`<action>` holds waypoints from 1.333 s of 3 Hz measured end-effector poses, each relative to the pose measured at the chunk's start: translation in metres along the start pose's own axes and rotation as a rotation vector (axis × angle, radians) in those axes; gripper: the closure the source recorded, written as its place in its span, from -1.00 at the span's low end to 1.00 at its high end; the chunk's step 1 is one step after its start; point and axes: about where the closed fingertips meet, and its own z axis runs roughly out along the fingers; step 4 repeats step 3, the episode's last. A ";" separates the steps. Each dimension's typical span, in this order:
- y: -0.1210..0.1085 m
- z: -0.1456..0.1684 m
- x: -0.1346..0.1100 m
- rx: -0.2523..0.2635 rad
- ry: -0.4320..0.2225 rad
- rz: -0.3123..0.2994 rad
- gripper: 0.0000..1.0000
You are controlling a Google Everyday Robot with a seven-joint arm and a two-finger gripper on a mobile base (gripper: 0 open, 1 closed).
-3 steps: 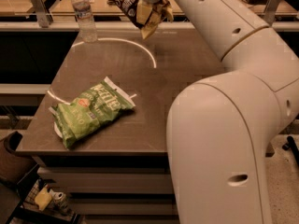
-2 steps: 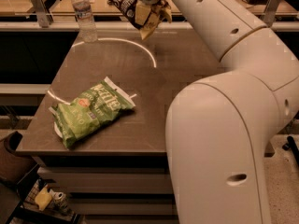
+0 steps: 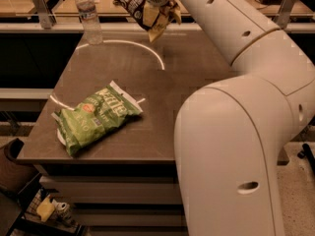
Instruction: Move brown chip bag near water bottle
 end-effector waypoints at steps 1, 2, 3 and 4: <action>0.002 0.003 0.000 -0.004 0.002 -0.001 -0.72; 0.004 0.006 0.000 -0.009 0.003 -0.003 -1.00; 0.004 0.006 0.000 -0.009 0.003 -0.003 -1.00; 0.004 0.006 0.000 -0.009 0.003 -0.003 -1.00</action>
Offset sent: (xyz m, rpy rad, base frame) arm 0.0005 0.0009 -0.0027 -0.0015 0.0035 0.0010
